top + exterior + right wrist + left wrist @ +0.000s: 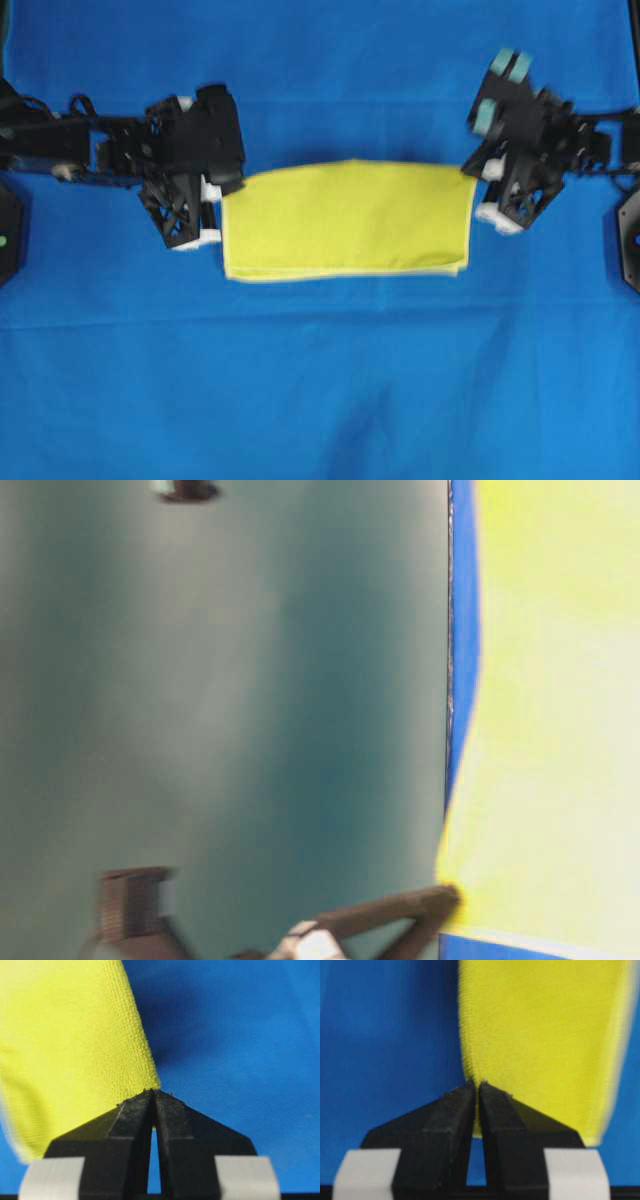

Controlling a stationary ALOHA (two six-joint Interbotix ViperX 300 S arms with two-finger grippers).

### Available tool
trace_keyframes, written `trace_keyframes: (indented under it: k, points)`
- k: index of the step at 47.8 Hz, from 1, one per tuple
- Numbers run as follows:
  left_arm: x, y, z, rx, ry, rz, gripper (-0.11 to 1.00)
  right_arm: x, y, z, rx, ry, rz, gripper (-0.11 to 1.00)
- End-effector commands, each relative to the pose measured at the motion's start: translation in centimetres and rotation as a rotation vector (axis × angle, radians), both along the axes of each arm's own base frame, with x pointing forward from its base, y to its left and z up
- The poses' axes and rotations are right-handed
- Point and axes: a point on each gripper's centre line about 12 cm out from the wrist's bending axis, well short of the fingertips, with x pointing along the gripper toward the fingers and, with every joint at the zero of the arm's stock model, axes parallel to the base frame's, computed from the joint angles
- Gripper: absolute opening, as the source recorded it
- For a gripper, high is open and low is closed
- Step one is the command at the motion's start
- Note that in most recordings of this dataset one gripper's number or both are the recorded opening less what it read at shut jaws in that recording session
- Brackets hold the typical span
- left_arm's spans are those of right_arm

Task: Fold the yellow towel.
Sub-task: 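Lift the folded strip and rotate it vertical, right gripper moving far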

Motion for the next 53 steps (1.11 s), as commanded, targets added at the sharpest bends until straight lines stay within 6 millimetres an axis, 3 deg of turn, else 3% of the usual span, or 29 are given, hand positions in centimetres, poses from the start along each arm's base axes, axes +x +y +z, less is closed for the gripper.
trace_keyframes:
  k: [1,8,23,38,53]
  points:
    - [0.2,-0.4,3.4,0.005,-0.077,-0.009,0.02,0.1,0.1,2.9,-0.020,-0.044,0.006,0.01]
    - [-0.4,-0.8,6.1,0.016,-0.142,-0.029,0.02,-0.3,0.6,5.2,-0.042,-0.077,0.025,0.01]
    - [-0.5,-1.8,6.1,0.009,-0.175,-0.049,0.02,0.1,-0.5,5.2,-0.087,-0.076,0.000,0.01]
    - [2.1,-7.2,7.2,0.029,-0.388,-0.228,0.02,1.6,-5.9,5.9,-0.215,-0.116,-0.082,0.01]
    - [6.9,-11.0,7.4,0.077,-0.497,-0.346,0.02,5.5,-11.0,7.2,-0.321,-0.175,-0.093,0.01]
